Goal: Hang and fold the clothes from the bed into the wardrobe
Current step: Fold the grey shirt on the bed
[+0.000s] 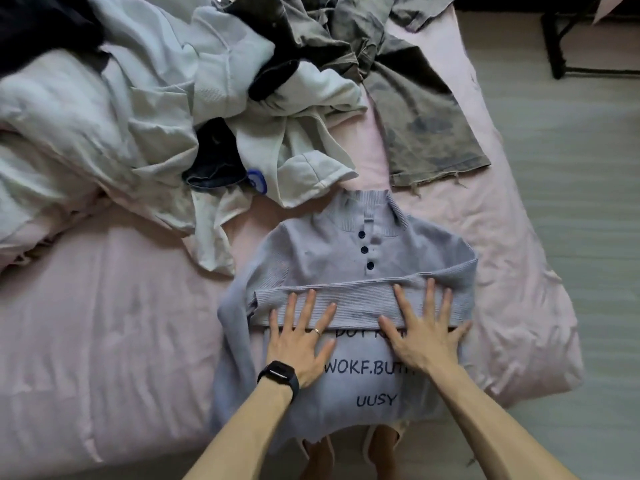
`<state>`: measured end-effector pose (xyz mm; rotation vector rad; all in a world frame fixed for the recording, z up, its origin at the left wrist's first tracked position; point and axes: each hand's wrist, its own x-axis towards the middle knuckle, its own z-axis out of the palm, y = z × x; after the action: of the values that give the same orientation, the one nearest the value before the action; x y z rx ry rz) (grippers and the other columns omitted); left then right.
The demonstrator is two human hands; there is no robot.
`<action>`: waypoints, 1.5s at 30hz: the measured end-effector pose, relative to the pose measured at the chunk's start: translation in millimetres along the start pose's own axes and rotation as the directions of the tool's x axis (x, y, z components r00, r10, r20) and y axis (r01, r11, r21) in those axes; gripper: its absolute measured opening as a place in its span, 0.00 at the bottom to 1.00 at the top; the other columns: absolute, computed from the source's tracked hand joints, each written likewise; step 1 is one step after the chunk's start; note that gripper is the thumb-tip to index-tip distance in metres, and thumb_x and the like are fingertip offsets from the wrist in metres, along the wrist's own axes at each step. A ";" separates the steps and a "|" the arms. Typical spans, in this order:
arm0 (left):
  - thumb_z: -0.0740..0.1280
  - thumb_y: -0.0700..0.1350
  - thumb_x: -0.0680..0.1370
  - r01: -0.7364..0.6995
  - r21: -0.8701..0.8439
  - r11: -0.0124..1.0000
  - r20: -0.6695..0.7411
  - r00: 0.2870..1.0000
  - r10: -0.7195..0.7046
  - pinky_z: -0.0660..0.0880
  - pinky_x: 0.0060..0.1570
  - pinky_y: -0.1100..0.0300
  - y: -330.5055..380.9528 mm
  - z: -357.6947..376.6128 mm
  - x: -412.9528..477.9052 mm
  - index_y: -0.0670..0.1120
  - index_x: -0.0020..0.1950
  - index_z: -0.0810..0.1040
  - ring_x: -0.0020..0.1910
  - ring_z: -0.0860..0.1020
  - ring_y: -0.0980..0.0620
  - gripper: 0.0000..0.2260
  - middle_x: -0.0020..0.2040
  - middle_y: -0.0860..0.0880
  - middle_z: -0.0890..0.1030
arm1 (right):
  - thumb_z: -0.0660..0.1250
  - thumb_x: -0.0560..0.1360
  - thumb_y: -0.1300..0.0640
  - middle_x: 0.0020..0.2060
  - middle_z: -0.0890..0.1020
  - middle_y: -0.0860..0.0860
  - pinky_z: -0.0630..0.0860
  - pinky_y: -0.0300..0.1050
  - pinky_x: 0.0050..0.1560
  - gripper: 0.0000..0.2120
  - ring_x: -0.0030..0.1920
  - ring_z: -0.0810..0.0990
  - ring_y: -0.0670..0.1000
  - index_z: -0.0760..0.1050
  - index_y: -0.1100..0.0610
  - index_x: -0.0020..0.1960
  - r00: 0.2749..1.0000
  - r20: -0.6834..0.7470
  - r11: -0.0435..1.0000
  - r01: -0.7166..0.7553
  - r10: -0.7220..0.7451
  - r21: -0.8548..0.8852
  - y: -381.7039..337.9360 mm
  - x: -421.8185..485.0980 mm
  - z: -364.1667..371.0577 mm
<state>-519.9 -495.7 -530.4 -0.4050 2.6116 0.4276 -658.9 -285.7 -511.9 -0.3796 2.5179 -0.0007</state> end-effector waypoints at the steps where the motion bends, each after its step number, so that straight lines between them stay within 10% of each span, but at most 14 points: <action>1: 0.46 0.66 0.81 -0.016 0.021 1.000 0.007 1.000 0.016 0.23 0.68 0.40 -3.0 1.5 -0.5 0.68 0.75 0.30 0.74 0.24 0.44 0.29 0.76 0.56 0.24 | 0.41 0.72 0.21 0.75 0.23 0.45 0.41 0.80 0.68 0.34 0.76 0.25 0.56 0.26 0.27 0.70 0.998 0.052 0.998 -0.038 0.040 -0.043 7.2 5.3 1.9; 4: 0.52 0.62 0.82 -0.087 0.082 0.993 0.073 0.994 0.081 0.29 0.73 0.41 -11.8 -10.3 -8.5 0.64 0.79 0.38 0.77 0.29 0.43 0.31 0.79 0.52 0.29 | 0.41 0.75 0.25 0.76 0.25 0.49 0.42 0.81 0.68 0.35 0.77 0.27 0.60 0.28 0.32 0.75 0.984 0.139 0.990 -0.102 0.116 -0.101 2.2 8.9 -1.6; 6: 0.63 0.55 0.79 -0.117 0.036 0.993 -0.025 0.993 0.118 0.55 0.75 0.40 -17.2 -26.3 -25.6 0.53 0.79 0.62 0.79 0.57 0.40 0.28 0.80 0.45 0.57 | 0.49 0.78 0.34 0.79 0.31 0.55 0.42 0.80 0.70 0.36 0.77 0.31 0.65 0.36 0.40 0.80 0.983 0.113 0.988 -0.137 0.144 -0.066 -23.0 1.6 -10.1; 8: 0.73 0.52 0.71 -0.028 0.000 1.000 -0.305 0.952 0.027 0.75 0.56 0.46 -25.4 -33.2 -47.8 0.47 0.62 0.75 0.59 0.78 0.42 0.22 0.61 0.45 0.76 | 0.56 0.77 0.44 0.80 0.37 0.57 0.44 0.74 0.74 0.38 0.79 0.35 0.64 0.44 0.49 0.82 0.996 0.039 0.996 -0.082 0.082 -0.020 -52.0 -12.1 -18.1; 10: 0.76 0.55 0.66 0.260 -0.115 0.959 -0.397 0.873 -0.284 0.76 0.44 0.48 -37.4 -34.7 -71.7 0.46 0.54 0.73 0.49 0.77 0.43 0.23 0.52 0.46 0.77 | 0.58 0.77 0.47 0.81 0.41 0.56 0.44 0.67 0.77 0.37 0.80 0.36 0.59 0.47 0.52 0.82 0.994 -0.029 0.994 0.109 -0.109 -0.022 -81.8 -27.1 -20.4; 13: 0.69 0.68 0.69 0.606 -0.184 0.774 -0.138 0.764 -0.631 0.72 0.50 0.48 -54.0 -28.1 -92.1 0.46 0.57 0.74 0.54 0.75 0.43 0.30 0.54 0.46 0.76 | 0.59 0.79 0.45 0.82 0.44 0.55 0.49 0.61 0.79 0.35 0.81 0.40 0.57 0.50 0.51 0.82 0.928 -0.033 0.929 0.369 -0.370 -0.031 -129.5 -44.6 -15.9; 22: 0.60 0.52 0.78 0.622 -0.272 0.734 -0.003 0.762 -0.647 0.66 0.59 0.52 -80.4 7.4 -126.2 0.52 0.68 0.72 0.62 0.73 0.46 0.19 0.61 0.50 0.77 | 0.67 0.74 0.60 0.79 0.57 0.61 0.66 0.65 0.67 0.33 0.73 0.63 0.68 0.66 0.45 0.77 0.589 -0.028 0.572 0.773 -0.808 -0.274 -234.6 -40.2 8.3; 28: 0.57 0.47 0.83 0.601 -0.690 0.403 0.127 0.649 -0.750 0.72 0.44 0.54 -164.1 -15.3 -154.7 0.50 0.68 0.71 0.54 0.78 0.38 0.14 0.59 0.41 0.80 | 0.64 0.78 0.49 0.74 0.67 0.53 0.68 0.57 0.59 0.13 0.67 0.66 0.63 0.76 0.46 0.62 0.752 -0.062 0.718 0.596 -0.656 -0.360 -274.5 -25.1 6.4; 33: 0.59 0.59 0.82 0.638 -0.519 0.569 0.086 0.701 -0.708 0.73 0.45 0.54 -269.0 -48.9 -156.4 0.53 0.63 0.75 0.54 0.79 0.41 0.15 0.59 0.45 0.81 | 0.62 0.78 0.50 0.64 0.75 0.55 0.69 0.55 0.59 0.14 0.60 0.70 0.63 0.74 0.50 0.63 0.772 -0.052 0.763 0.612 -0.633 -0.207 -317.1 -8.8 5.1; 37: 0.61 0.53 0.81 0.699 -0.359 0.618 -0.105 0.628 -0.771 0.68 0.55 0.52 -327.9 -55.3 -145.2 0.54 0.62 0.76 0.59 0.76 0.44 0.11 0.59 0.49 0.78 | 0.67 0.79 0.53 0.76 0.63 0.58 0.70 0.56 0.66 0.26 0.70 0.69 0.63 0.66 0.53 0.75 0.796 -0.153 0.801 0.597 -0.586 0.041 -336.2 -5.5 12.9; 40: 0.63 0.50 0.79 0.736 -0.375 0.564 -0.303 0.477 -0.825 0.62 0.65 0.49 -326.3 -34.9 -151.3 0.51 0.69 0.72 0.66 0.69 0.45 0.18 0.67 0.48 0.72 | 0.71 0.76 0.51 0.79 0.58 0.60 0.65 0.62 0.71 0.33 0.75 0.63 0.65 0.65 0.56 0.77 0.772 -0.238 0.805 0.587 -0.589 -0.088 -317.4 -22.1 32.7; 45: 0.65 0.63 0.77 0.681 -0.688 0.251 0.064 0.402 -0.914 0.66 0.69 0.44 -319.2 7.7 -165.2 0.47 0.78 0.59 0.73 0.62 0.41 0.36 0.75 0.45 0.61 | 0.46 0.80 0.33 0.82 0.41 0.49 0.44 0.70 0.76 0.32 0.81 0.39 0.58 0.41 0.39 0.81 0.862 0.062 0.809 0.496 -0.504 -0.315 -307.0 -33.8 74.5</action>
<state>-264.3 -748.5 -529.8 -2.1660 1.9774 0.8723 -508.3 -565.0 -529.1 -1.1785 2.3634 0.2024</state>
